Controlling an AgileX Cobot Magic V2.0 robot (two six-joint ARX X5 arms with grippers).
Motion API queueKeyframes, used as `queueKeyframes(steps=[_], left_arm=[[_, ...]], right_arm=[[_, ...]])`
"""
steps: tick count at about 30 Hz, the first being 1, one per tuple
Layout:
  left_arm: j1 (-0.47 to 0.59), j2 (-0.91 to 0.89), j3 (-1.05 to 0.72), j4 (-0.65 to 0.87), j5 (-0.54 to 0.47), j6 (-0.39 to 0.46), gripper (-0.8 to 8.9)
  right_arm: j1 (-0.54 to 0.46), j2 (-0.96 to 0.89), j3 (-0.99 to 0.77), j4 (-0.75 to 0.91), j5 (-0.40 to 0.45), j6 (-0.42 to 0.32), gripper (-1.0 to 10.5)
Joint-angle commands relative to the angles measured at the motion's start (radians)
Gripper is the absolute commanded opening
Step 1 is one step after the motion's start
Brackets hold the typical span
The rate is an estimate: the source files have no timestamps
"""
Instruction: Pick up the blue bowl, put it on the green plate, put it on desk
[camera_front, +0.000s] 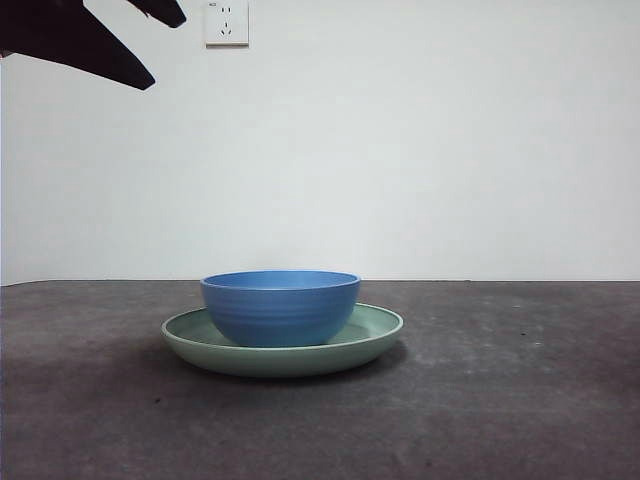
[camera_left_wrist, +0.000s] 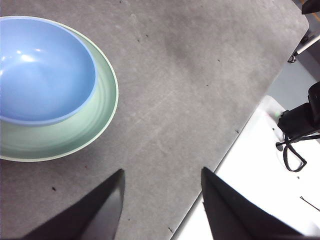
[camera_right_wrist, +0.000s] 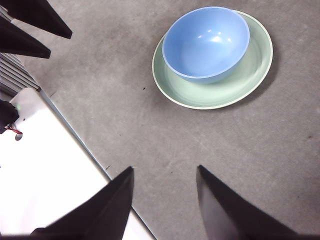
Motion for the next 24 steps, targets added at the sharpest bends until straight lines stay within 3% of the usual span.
queueKeyframes(steps=[1,3,24], left_arm=[[-0.005,0.005,0.011,0.003,0.002,0.004,1.27],[-0.005,0.005,0.011,0.003,0.002,0.004,-0.02],[-0.005,0.005,0.011,0.008,0.002,0.005,0.11]], right_arm=[[0.007,0.007,0.018,-0.005,-0.003,-0.011,1.3],[0.007,0.007,0.018,-0.011,-0.003,-0.014,0.1],[0.007,0.007,0.018,-0.011,-0.003,-0.018,0.1]])
